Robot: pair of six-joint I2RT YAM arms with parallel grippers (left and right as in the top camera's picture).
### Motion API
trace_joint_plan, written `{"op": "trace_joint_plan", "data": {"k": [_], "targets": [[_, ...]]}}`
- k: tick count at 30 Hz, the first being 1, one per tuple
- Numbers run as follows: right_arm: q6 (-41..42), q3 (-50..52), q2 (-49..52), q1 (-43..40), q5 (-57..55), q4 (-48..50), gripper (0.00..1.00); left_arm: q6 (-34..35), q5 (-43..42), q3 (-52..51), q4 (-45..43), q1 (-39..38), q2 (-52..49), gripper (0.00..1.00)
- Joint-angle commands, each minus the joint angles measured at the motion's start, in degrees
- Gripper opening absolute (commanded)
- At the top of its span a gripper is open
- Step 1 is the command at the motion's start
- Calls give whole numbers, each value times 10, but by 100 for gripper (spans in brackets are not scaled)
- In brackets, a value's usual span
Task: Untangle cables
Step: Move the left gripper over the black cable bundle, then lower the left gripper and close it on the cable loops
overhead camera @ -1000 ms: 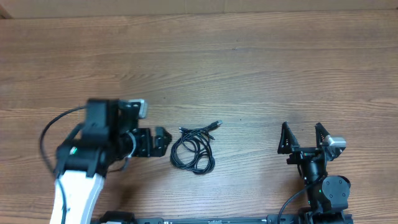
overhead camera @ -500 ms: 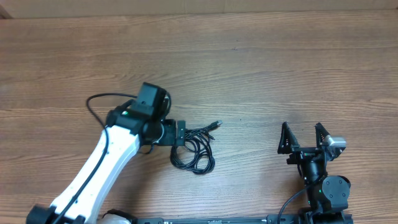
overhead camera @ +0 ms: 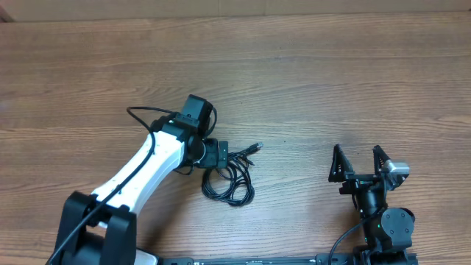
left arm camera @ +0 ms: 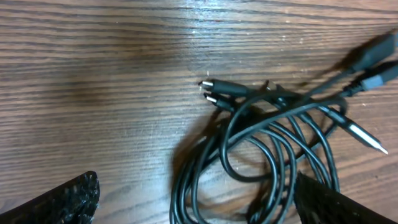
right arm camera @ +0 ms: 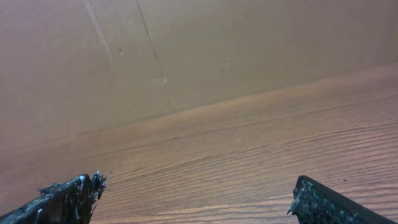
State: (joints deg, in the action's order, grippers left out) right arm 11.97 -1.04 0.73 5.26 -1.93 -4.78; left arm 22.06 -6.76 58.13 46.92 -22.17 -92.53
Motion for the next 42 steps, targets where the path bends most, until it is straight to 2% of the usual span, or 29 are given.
{"op": "trace_joint_plan", "data": {"k": [1,18,24,29,31,33,35,38,41,42], "targets": [[0,6,-6,0,-5,1,100,7,8,13,-8,-4,-24,100],[0,6,-6,0,-5,1,100,7,8,13,-39,-4,-56,100],[0,6,-6,0,-5,1,100,7,8,11,-42,-5,-56,75],[0,6,-6,0,-5,1,100,13,8,11,-41,-5,-56,71],[0,6,-6,0,-5,1,100,13,8,11,-41,-6,-56,72],[0,6,-6,0,-5,1,100,12,8,11,-41,-10,-56,87],[0,6,-6,0,-5,1,100,-2,8,11,-38,-16,-56,96],[0,6,-6,0,-5,1,100,-11,9,11,-38,-27,-56,100],[0,6,-6,0,-5,1,100,-19,28,11,-39,-37,-56,100],[0,6,-6,0,-5,1,100,-19,47,11,-39,-38,-56,97]]}}
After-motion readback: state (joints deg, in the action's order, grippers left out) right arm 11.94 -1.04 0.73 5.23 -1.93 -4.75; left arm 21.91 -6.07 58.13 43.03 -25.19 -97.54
